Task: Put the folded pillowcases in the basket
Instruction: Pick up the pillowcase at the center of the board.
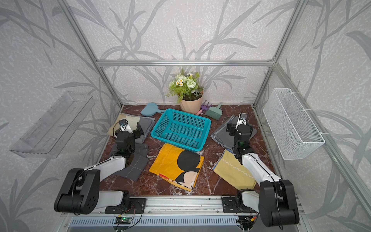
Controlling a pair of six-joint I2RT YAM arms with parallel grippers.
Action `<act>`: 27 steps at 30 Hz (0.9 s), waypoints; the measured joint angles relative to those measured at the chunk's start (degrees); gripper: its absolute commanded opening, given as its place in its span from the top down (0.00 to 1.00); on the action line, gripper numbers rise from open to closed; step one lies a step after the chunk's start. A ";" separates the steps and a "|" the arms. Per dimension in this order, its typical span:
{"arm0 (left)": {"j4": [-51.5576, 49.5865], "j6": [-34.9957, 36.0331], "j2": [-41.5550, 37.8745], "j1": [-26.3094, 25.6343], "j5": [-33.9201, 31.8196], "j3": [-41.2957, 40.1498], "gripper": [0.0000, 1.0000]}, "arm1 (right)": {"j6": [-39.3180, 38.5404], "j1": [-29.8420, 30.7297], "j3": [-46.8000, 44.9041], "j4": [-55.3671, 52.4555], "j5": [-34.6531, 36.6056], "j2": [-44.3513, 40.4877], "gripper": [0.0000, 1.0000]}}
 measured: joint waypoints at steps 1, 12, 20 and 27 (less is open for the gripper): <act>-1.95 -1.46 -1.66 -0.17 1.49 0.74 0.00 | 1.07 0.13 3.34 -4.61 -1.16 -1.01 0.01; -26.67 -10.86 -11.04 -17.14 6.03 1.40 0.00 | 13.66 22.21 8.39 -38.91 -5.84 -6.78 0.01; -41.75 -19.54 -19.89 -18.45 7.45 0.76 0.00 | 30.05 29.49 -2.95 -43.60 -11.54 -13.90 0.01; -45.72 -23.52 -15.56 -19.30 12.37 -3.23 0.00 | 40.98 36.33 -11.72 -38.47 -15.41 -12.72 0.01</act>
